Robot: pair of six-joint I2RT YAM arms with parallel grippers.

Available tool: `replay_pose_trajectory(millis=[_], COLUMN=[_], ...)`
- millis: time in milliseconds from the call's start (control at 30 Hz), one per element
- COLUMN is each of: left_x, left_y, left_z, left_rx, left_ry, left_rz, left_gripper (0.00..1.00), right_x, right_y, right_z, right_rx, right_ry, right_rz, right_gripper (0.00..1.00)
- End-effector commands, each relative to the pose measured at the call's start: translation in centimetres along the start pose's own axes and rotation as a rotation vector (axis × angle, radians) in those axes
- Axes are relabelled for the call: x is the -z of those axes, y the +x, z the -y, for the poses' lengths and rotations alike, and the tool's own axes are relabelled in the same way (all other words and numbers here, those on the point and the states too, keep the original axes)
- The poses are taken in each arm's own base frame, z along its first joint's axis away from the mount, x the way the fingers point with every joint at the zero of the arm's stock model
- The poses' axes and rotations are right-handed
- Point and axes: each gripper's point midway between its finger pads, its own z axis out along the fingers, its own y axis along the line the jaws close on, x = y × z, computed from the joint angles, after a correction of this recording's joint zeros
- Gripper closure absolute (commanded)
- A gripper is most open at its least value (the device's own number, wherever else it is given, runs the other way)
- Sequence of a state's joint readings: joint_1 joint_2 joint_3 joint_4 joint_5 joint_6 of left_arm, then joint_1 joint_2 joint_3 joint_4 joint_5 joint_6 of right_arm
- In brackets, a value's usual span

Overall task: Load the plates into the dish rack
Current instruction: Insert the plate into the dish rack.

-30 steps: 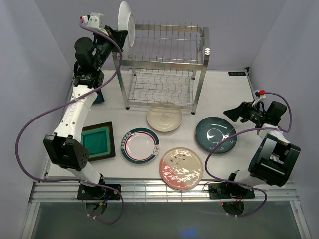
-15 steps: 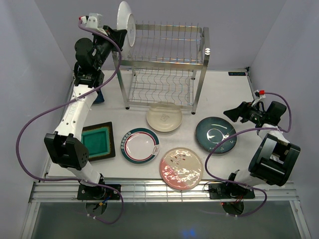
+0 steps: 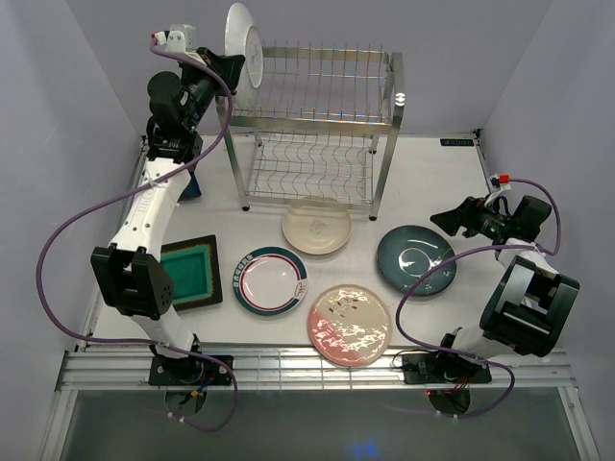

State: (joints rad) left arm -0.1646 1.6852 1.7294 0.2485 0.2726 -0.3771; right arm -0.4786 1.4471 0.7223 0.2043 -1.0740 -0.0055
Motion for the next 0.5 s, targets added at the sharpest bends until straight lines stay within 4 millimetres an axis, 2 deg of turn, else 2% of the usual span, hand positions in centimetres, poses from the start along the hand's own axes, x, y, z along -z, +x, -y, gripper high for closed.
replay_pose_trajectory(millis=[0,167,267,467], left_x=[0.49,0.34,0.36,0.53], left_y=[-7.17,-7.04,-7.08,-7.83], left_z=[2.49,2.41,2.55,3.09], left_rx=[-0.036,-0.04,-0.051,-0.116], left_ry=[0.072,0.072,0.079,0.095], left_rz=[0.172,0.168,0.165,0.154], left_gripper=[0.89,0.89,0.84,0.83], right_x=[0.11,0.04,0.03,-0.05], right_y=[-1.15,-1.05,-1.05,-1.04], right_z=[-0.02,0.04,0.03,0.08], right_rx=[0.036,0.027,0.024,0.022], right_ry=[-0.019,-0.024,-0.025,-0.028], right_rz=[0.014,0.011,0.01,0.007], right_gripper=[0.11,0.11,0.11,0.12])
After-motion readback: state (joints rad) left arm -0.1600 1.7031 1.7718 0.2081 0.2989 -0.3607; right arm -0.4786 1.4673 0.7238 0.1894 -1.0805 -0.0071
